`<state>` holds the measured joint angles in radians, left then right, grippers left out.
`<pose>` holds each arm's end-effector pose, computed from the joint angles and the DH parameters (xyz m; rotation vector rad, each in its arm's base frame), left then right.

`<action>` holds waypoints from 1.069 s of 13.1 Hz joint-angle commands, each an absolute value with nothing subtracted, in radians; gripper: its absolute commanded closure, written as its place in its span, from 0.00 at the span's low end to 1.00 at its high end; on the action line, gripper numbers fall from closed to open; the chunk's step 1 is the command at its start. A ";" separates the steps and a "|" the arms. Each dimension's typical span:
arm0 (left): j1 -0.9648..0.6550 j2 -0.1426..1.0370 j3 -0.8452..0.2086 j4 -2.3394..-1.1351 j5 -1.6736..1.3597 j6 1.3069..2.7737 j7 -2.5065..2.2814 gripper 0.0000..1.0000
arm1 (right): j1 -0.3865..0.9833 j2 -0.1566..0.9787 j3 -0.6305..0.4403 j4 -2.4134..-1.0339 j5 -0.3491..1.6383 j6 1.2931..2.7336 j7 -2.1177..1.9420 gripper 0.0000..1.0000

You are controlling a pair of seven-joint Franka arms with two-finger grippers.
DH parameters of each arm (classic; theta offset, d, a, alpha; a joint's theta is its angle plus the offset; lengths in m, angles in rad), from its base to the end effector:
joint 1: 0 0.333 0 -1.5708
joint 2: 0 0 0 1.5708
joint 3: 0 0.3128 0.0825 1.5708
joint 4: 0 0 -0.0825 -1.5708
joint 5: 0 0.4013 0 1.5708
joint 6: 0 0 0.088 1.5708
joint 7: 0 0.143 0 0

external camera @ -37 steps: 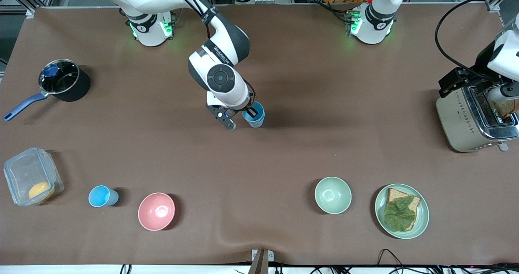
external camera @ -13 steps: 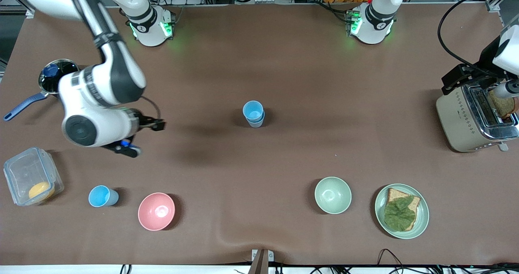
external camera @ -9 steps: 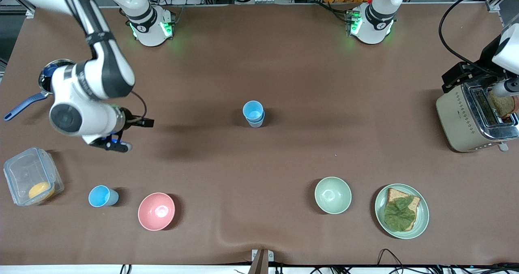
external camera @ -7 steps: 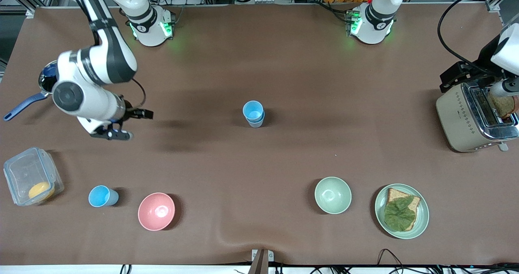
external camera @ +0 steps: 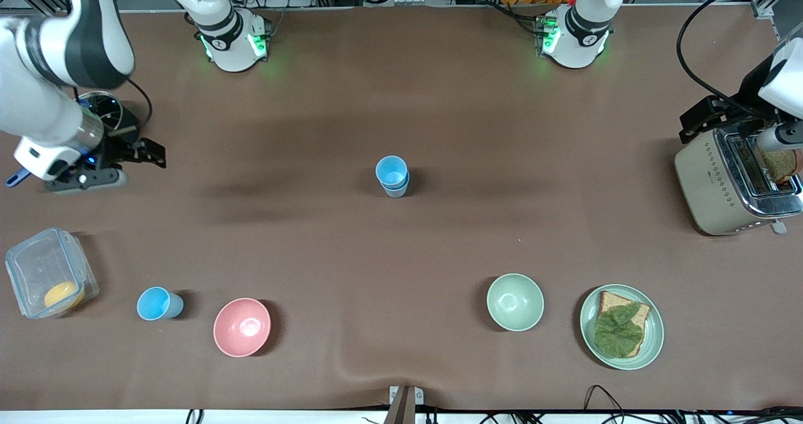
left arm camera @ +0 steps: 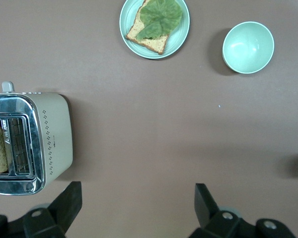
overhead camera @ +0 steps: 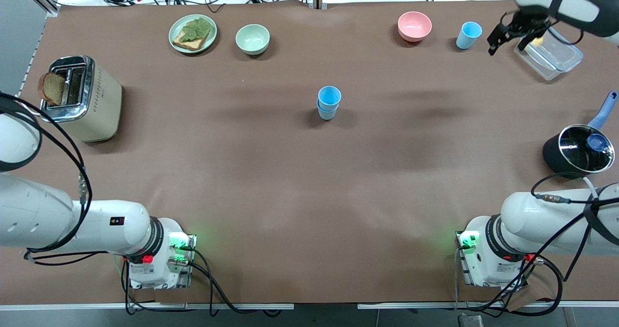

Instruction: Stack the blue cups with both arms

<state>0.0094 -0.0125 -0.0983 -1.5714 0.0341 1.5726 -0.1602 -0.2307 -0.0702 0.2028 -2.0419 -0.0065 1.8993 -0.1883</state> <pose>0.5670 -0.0460 0.5923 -3.1061 -0.1110 -0.0279 0.5394 -0.0148 0.4204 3.1171 0.2526 -0.1183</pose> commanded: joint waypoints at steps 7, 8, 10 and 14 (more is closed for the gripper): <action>0.018 0.006 -0.095 -1.543 0.011 1.555 -0.135 0.00 | -0.148 -0.040 0.094 -1.671 -0.001 1.538 -0.125 0.00; 0.018 0.008 -0.095 -1.542 0.011 1.555 -0.133 0.00 | -0.124 -0.032 0.091 -1.634 -0.020 1.495 -0.054 0.00; 0.018 0.015 -0.094 -1.528 0.012 1.555 -0.137 0.00 | -0.086 -0.025 0.080 -1.603 -0.052 1.454 0.000 0.00; 0.018 0.015 -0.095 -1.509 0.009 1.554 -0.138 0.00 | -0.017 0.050 0.005 -1.444 -0.052 1.382 0.002 0.00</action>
<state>0.0134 0.0029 -0.0963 -1.5396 0.0341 1.5720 -0.1600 -0.0478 -0.0279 0.0378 -1.5798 -0.0362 1.4480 -0.0143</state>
